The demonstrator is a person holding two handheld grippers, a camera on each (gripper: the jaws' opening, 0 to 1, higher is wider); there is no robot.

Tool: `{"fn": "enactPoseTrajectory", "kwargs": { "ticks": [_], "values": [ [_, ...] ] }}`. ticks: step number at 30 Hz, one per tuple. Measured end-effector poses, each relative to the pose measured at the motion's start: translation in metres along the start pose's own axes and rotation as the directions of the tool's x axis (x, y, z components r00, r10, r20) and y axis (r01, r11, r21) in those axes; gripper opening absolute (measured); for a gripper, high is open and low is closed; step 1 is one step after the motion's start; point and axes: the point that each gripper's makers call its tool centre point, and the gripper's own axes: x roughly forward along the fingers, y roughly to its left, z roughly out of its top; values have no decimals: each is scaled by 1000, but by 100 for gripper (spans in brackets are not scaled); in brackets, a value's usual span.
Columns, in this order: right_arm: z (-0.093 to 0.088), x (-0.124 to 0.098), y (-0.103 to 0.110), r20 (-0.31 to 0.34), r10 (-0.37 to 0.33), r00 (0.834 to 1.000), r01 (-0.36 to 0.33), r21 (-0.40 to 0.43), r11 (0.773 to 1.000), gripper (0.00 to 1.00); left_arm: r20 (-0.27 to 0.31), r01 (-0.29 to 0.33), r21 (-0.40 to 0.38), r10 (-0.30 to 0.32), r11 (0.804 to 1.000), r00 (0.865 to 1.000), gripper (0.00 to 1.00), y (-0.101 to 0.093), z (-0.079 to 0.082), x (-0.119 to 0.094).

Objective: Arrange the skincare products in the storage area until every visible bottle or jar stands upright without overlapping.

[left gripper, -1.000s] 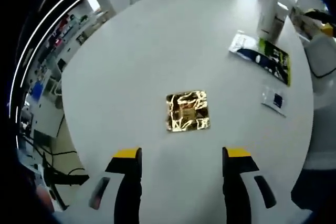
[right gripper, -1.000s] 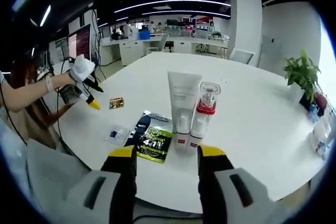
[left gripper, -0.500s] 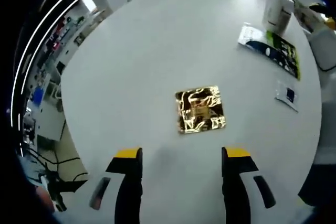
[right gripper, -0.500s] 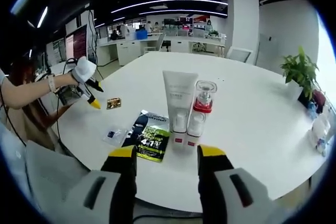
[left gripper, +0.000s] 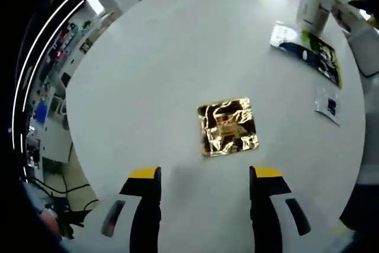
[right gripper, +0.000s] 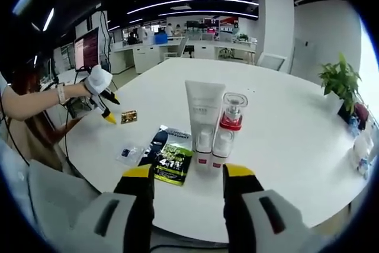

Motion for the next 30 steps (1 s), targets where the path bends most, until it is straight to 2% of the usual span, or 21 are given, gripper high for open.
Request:
{"fn": "enactPoseTrajectory", "kwargs": {
  "ticks": [6, 8, 17, 30],
  "values": [
    [-2, 2, 2, -6, 11, 1000, -10, 4, 1000, 46, -4, 8, 7, -8, 1000, 1000, 57, -1, 5, 0],
    [-2, 2, 2, -6, 11, 1000, -11, 5, 1000, 46, -5, 12, 12, -12, 1000, 1000, 57, 4, 12, 6],
    [-2, 2, -1, 2, 11, 1000, -11, 22, 1000, 46, -2, 25, 29, -25, 999, 1000, 57, 7, 26, 13],
    [-11, -1, -6, -6, -3, 1000, 3, 47, 999, 46, 4, 50, 53, -50, 997, 999, 56, 8, 48, 26]
  ]
}}
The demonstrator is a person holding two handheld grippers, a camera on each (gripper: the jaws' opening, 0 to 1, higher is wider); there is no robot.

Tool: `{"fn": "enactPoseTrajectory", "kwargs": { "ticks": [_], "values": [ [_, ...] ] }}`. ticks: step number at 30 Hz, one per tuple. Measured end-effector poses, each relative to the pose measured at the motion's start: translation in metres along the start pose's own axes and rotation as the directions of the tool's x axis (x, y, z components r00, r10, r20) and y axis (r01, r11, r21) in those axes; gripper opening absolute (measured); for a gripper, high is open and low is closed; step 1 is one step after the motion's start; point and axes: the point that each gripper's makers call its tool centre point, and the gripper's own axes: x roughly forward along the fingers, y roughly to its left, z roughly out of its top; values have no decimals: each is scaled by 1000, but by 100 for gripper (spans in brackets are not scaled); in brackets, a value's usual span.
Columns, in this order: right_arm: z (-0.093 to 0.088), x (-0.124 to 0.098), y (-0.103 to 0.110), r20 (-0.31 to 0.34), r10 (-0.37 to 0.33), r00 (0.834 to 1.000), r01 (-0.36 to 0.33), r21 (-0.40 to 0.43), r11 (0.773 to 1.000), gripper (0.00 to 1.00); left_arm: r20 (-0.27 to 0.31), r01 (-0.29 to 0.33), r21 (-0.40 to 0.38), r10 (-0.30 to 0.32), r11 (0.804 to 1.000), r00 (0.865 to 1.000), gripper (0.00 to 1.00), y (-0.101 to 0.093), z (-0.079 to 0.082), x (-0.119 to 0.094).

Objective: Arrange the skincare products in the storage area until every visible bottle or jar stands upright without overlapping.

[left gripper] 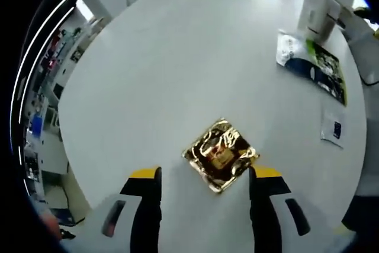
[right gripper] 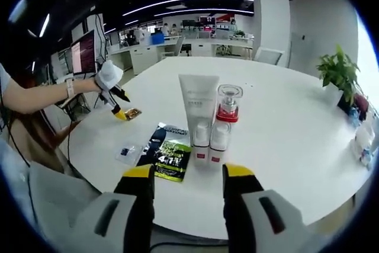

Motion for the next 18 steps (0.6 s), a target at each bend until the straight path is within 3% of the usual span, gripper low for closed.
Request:
{"fn": "enactPoseTrajectory", "kwargs": {
  "ticks": [18],
  "values": [
    [-6, -1, -2, -6, -7, 1000, 7, 21, 1000, 46, -31, 71, 5, -71, 997, 997, 52, 2, 16, 14]
  ]
}}
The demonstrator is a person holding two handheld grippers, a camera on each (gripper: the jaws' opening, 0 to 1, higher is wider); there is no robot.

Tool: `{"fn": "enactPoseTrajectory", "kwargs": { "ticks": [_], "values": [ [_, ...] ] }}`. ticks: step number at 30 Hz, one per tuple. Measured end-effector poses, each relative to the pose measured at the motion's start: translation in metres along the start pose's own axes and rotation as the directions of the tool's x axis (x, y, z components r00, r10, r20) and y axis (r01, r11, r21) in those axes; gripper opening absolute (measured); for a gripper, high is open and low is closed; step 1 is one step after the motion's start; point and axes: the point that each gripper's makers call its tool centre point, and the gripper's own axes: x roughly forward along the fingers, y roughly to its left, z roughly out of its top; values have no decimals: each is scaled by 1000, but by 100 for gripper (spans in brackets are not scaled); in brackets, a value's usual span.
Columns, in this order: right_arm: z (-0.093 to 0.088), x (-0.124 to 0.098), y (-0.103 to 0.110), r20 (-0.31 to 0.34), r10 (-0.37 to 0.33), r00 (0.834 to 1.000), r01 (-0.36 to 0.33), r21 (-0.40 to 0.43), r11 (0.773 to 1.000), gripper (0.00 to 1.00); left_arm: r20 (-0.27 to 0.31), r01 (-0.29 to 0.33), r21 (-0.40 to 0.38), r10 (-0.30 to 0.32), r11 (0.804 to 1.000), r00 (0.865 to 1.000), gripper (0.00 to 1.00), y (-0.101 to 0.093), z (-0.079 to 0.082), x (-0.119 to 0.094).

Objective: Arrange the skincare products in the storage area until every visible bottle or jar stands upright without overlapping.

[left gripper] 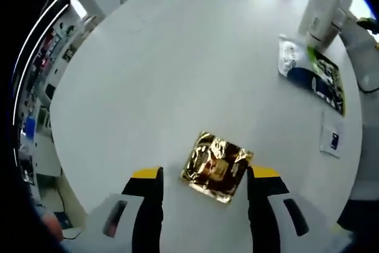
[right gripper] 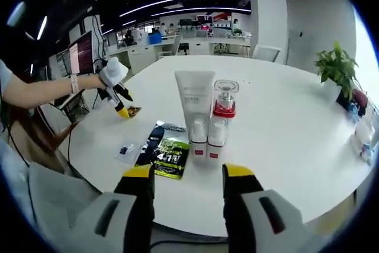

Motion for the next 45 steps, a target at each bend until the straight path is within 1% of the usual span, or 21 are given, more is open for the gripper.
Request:
{"fn": "enactPoseTrajectory", "kwargs": {
  "ticks": [3, 7, 11, 12, 14, 19, 22, 23, 25, 26, 27, 29, 30, 33, 34, 37, 40, 41, 45],
  "values": [
    [-1, 0, -1, -1, -2, 1000, 2, 5, 1000, 46, -9, 22, -4, -22, 1000, 1000, 50, 1, 0, 2],
    [-3, -1, -2, -4, -5, 1000, 5, 7, 1000, 45, -27, 72, -18, -72, 997, 997, 46, -2, -1, 5],
    [-3, -2, -3, -4, -10, 1000, 10, 9, 1000, 45, -41, 93, -2, -93, 996, 995, 44, 6, 4, 10],
    [-3, -2, -3, -3, -10, 1000, 10, 9, 1000, 45, -45, 106, 15, -105, 994, 993, 43, 6, 4, 11],
    [-2, -2, -3, -3, -10, 1000, 10, 5, 1000, 45, -55, 124, 23, -123, 992, 991, 41, 7, 4, 14],
    [-1, -1, -2, -2, -3, 1000, 3, 0, 1000, 45, -80, 135, 61, -130, 989, 988, 42, 15, 4, 19],
    [0, 0, 0, -1, 3, 1000, -3, -2, 1000, 45, -101, 145, 94, -135, 985, 986, 43, 11, 2, 18],
    [0, 1, 0, -2, 5, 1000, -5, -4, 1000, 45, -123, 159, 140, -142, 977, 982, 44, 3, -1, 14],
    [0, 1, 1, -2, 7, 1000, -7, -5, 1000, 45, -154, 172, 196, -143, 965, 978, 46, 1, -3, 14],
    [1, 1, 1, -1, 7, 1000, -7, -5, 1000, 45, -157, 170, 185, -142, 968, 977, 46, 0, -2, 15],
    [1, 0, 1, 0, 7, 1000, -7, -5, 1000, 45, -170, 172, 186, -141, 967, 975, 46, -5, -2, 14],
    [0, 0, 0, 0, 5, 1000, -5, -5, 1000, 45, -197, 178, 210, -136, 961, 971, 45, -9, -4, 11],
    [0, -1, 0, 0, 4, 1000, -4, -5, 1000, 45, -213, 180, 222, -132, 958, 968, 45, -7, -5, 11],
    [-2, -2, -2, 1, 1, 1000, -1, 1, 1000, 45, -243, 195, 272, -129, 942, 962, 42, -4, -7, 9],
    [-2, -3, -2, 1, -1, 1000, 1, 2, 1000, 45, -251, 202, 296, -128, 933, 960, 42, -4, -7, 9],
    [-6, -5, -5, 1, -11, 1000, 11, 13, 1000, 45, -257, 200, 294, -124, 935, 959, 41, -6, -7, 9],
    [-8, -5, -5, -5, -13, 1000, 13, 16, 1000, 45, -254, 202, 303, -125, 931, 959, 39, -8, -7, 8],
    [-8, -6, -5, -5, -15, 1000, 15, 16, 1000, 45, -255, 202, 303, -125, 931, 959, 36, -7, -7, 8],
    [-6, -7, -5, 7, -17, 1000, 17, 24, 1000, 45, -255, 198, 295, -122, 935, 959, 36, -10, -8, 7]
  ]
}}
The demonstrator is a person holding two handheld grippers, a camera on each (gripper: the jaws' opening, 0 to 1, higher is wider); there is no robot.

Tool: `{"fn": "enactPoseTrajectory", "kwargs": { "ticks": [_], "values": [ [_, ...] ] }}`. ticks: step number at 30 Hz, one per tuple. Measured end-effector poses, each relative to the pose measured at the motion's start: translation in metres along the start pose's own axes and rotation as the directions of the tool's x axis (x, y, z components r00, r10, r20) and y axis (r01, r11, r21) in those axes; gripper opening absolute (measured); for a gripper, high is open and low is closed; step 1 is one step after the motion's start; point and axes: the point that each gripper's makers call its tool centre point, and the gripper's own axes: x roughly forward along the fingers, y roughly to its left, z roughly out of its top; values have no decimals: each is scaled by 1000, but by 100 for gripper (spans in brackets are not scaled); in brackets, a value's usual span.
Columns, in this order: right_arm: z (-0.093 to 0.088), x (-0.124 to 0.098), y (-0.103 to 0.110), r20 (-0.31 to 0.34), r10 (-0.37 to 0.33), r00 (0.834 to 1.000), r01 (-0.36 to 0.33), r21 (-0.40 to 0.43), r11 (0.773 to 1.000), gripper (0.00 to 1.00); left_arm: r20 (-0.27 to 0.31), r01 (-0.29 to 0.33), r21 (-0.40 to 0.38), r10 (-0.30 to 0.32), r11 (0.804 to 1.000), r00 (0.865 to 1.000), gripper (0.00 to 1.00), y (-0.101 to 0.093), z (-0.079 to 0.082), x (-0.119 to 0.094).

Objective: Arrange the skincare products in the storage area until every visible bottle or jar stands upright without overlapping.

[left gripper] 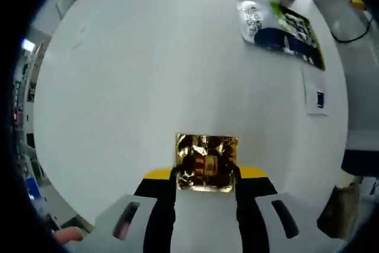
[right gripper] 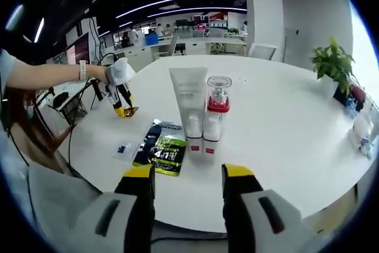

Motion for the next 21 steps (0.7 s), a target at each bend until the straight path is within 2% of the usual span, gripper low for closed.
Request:
{"fn": "enactPoseTrajectory", "kwargs": {
  "ticks": [7, 11, 12, 13, 14, 15, 17, 19, 21],
  "values": [
    [-2, -4, -3, 5, -11, 1000, 11, 5, 1000, 45, -24, 10, 19, -10, 1000, 1000, 36, -13, -1, -2],
    [-1, -4, -1, 16, -9, 1000, 9, 12, 1000, 45, -20, 18, 0, -18, 1000, 1000, 35, -19, 1, -5],
    [-1, -4, -1, 17, -7, 1000, 7, 12, 1000, 45, -20, 13, 6, -13, 1000, 1000, 30, -21, 2, -7],
    [-1, -4, 0, 18, -6, 1000, 5, 11, 1000, 45, -27, 16, -6, -16, 1000, 1000, 19, -23, 3, -10],
    [-1, -4, 0, 18, -6, 1000, 6, 11, 1000, 45, -28, 26, -38, -27, 999, 999, 2, -26, 3, -12],
    [-1, -4, 0, 19, -5, 1000, 5, 10, 1000, 45, -10, 58, -73, -58, 996, 998, 0, -32, 6, -13],
    [0, -4, 1, 20, -3, 1000, 2, 11, 1000, 45, 6, 48, -28, -48, 998, 999, 5, -33, 7, -10],
    [1, -5, 2, 22, 0, 1000, 0, 6, 1000, 45, -28, 40, -31, -41, 999, 999, 4, -35, 1, -6],
    [2, -6, 2, 27, -1, 1000, 1, 7, 1000, 45, -20, 31, -24, -31, 999, 999, 6, -35, 2, -7]
  ]
}}
